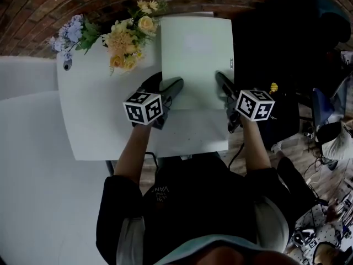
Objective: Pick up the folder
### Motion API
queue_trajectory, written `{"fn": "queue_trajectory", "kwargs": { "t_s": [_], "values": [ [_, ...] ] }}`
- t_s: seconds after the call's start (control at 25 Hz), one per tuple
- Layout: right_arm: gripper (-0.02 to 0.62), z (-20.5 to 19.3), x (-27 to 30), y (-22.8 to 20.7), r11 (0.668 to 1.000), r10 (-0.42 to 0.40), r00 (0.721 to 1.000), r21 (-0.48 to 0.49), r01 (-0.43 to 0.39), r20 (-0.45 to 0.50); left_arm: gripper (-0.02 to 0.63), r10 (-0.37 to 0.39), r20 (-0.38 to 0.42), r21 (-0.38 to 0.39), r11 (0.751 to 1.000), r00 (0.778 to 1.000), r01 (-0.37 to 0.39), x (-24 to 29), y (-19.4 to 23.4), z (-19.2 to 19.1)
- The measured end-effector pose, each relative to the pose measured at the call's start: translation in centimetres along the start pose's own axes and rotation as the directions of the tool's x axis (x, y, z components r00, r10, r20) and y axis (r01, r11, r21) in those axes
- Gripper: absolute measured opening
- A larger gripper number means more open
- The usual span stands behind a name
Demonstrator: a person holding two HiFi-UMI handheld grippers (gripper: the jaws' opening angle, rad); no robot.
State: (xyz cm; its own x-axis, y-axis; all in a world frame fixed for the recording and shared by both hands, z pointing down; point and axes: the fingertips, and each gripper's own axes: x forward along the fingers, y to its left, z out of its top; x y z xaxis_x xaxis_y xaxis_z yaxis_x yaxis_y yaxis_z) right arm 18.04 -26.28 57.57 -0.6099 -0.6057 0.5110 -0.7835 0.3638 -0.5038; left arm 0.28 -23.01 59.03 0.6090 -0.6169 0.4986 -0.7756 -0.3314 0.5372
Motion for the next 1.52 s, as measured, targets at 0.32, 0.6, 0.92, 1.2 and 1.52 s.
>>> {"fn": "queue_trajectory", "kwargs": {
  "t_s": [0.32,0.6,0.92,1.2,1.52],
  "values": [
    [0.287,0.1,-2.9,1.2,0.999,-0.044,0.997,-0.005,0.044,0.058,0.353,-0.043,0.009,0.040,0.998,0.999,0.042,-1.3,-1.9,0.2],
    [0.287,-0.1,-5.4,2.6,0.996,-0.085,0.990,-0.005,0.086,0.112,0.353,-0.077,0.016,0.080,0.994,0.997,0.076,-2.8,-3.5,0.3],
    [0.287,-0.3,-7.8,4.1,0.993,-0.118,0.982,-0.001,0.119,0.148,0.351,-0.119,0.024,0.127,0.985,0.993,0.115,-4.3,-5.1,0.5],
    [0.287,0.2,-10.1,5.6,0.989,-0.142,0.970,-0.005,0.146,0.198,0.351,-0.153,0.047,0.186,0.972,0.987,0.142,-5.9,-6.8,1.3],
    [0.285,0.4,-12.0,7.7,0.987,-0.153,0.957,-0.010,0.160,0.246,0.351,-0.179,0.078,0.228,0.961,0.981,0.157,-8.1,-8.1,1.8]
  ]
}}
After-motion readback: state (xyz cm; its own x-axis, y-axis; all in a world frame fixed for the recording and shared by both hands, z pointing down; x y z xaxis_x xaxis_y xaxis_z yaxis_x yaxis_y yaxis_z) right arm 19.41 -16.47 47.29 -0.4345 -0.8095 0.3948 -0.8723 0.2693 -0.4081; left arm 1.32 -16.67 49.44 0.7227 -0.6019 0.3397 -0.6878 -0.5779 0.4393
